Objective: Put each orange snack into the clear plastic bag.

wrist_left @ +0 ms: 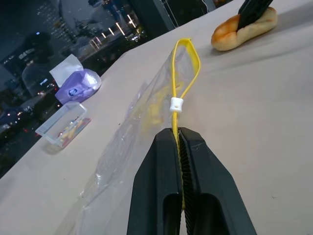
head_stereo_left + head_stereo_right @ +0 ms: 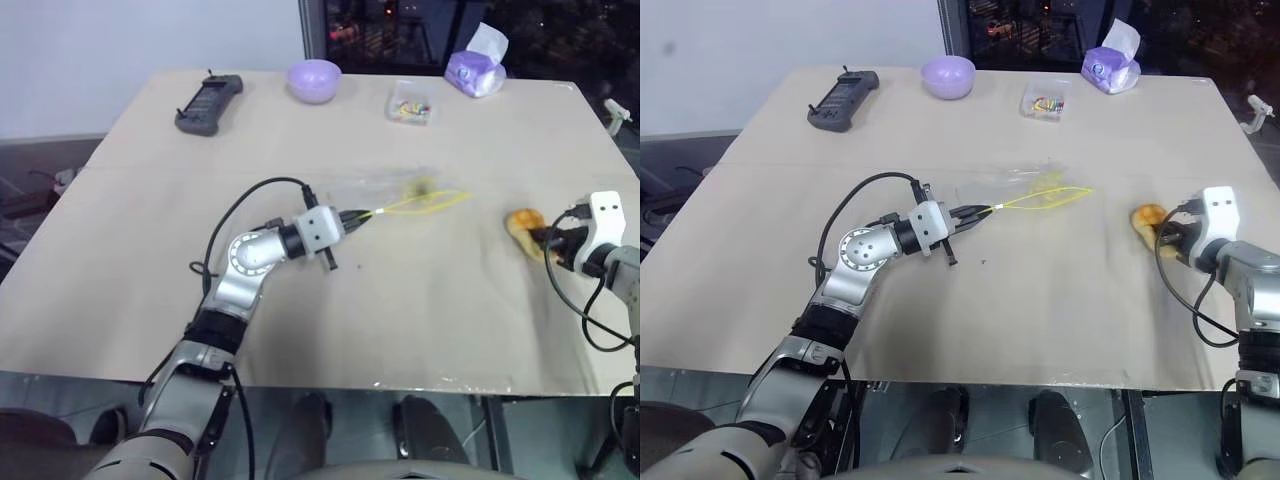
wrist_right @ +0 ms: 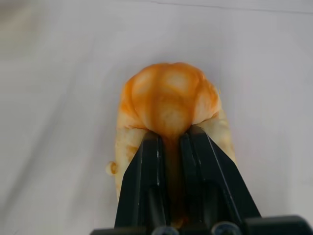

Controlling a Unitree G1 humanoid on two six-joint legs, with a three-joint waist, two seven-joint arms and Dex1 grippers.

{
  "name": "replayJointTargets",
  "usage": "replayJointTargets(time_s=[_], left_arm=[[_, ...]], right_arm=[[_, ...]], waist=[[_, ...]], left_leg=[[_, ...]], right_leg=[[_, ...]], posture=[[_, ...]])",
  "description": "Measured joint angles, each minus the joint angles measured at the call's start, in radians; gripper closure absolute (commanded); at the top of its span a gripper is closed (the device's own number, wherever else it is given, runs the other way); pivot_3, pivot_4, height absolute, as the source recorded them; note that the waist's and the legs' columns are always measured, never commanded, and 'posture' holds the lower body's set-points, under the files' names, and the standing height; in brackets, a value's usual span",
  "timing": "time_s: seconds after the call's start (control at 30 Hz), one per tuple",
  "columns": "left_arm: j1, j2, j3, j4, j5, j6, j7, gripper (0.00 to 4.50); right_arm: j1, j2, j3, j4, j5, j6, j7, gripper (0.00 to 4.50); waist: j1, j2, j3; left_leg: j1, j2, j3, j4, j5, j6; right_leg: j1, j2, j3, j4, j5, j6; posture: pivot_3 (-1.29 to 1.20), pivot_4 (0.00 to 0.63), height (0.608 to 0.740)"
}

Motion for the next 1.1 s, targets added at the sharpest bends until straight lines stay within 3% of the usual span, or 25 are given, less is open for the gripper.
replayJointTargets(time_s=[0.3,0.53,0.87,1.1], left_arm=[[-0.01,-0.006,-0.001,0.017,0.008,-0.019,0.001,4.5],[-0.033,-0.014,-0.009,0.049,0.033,-0.057,0.003,4.5],[-0.035,0.0,-0.008,0.057,0.041,-0.076,0.007,4.5],[-0.037,-0.018,-0.013,0.058,0.042,-0.084,0.004,4.5]], right_arm=[[-0.006,-0.024,0.09,-0.317,0.118,-0.003,0.179,4.42],[-0.072,-0.027,0.191,-0.285,0.1,-0.016,0.223,4.42],[-0.016,-0.157,0.13,-0.227,0.084,-0.038,0.271,4.42],[-0.091,-0.134,0.133,-0.3,0.154,0.028,0.273,4.42]], waist=[[0.0,0.0,0.0],[0.001,0.0,0.0],[0.004,0.0,0.0],[-0.003,0.0,0.0]], left_leg=[[0.0,0.0,-0.001,0.0,0.0,0.0],[0.0,0.0,-0.001,0.0,0.0,0.0],[-0.001,0.0,-0.001,0.0,0.0,0.0],[0.0,0.001,0.0,0.0,0.0,0.0]], right_leg=[[0.0,0.0,0.0,0.0,0.0,0.0],[0.0,0.0,-0.001,0.0,0.0,0.0],[0.0,0.0,-0.001,-0.001,0.0,0.0],[0.0,0.001,0.0,0.0,0.0,0.0]], posture=[[0.0,0.15,0.74],[0.0,0.15,0.74],[0.0,0.15,0.74],[0.0,0.15,0.74]])
